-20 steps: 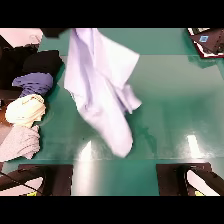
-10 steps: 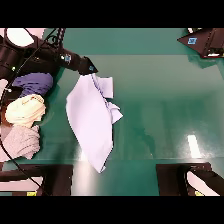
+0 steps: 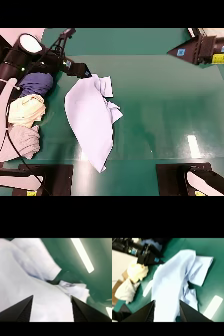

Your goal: Fold the shirts.

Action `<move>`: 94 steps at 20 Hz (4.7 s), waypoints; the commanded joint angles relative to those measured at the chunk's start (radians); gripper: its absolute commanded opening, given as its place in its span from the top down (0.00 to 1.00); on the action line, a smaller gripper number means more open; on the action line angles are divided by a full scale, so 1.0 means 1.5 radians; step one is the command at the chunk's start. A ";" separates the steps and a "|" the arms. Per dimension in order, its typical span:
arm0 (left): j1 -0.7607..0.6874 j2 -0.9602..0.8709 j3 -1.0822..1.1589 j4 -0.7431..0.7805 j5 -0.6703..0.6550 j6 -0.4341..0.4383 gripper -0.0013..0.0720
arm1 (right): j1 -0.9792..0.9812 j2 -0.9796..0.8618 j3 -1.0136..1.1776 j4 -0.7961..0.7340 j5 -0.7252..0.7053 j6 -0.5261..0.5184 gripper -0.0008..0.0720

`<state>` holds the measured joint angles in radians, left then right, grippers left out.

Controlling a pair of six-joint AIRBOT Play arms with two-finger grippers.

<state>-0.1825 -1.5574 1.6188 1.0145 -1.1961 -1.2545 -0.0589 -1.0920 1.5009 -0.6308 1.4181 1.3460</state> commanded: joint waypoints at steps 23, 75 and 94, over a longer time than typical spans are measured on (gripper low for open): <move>0.108 -0.122 -0.017 -0.030 0.005 0.004 0.95 | 0.223 -0.053 -0.417 0.002 -0.243 -0.034 0.19; 0.123 0.002 -0.065 -0.068 0.068 -0.037 0.24 | 0.072 -0.223 -0.025 -0.290 -0.085 0.171 0.48; 0.199 0.390 -0.782 -0.152 0.119 -0.054 0.24 | 0.018 -0.112 -0.025 -0.290 -0.048 0.142 0.43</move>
<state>0.1150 -0.9993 0.5266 0.8185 -1.0340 -1.3342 -0.0315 -1.2629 1.4631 -1.0660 1.3434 1.5600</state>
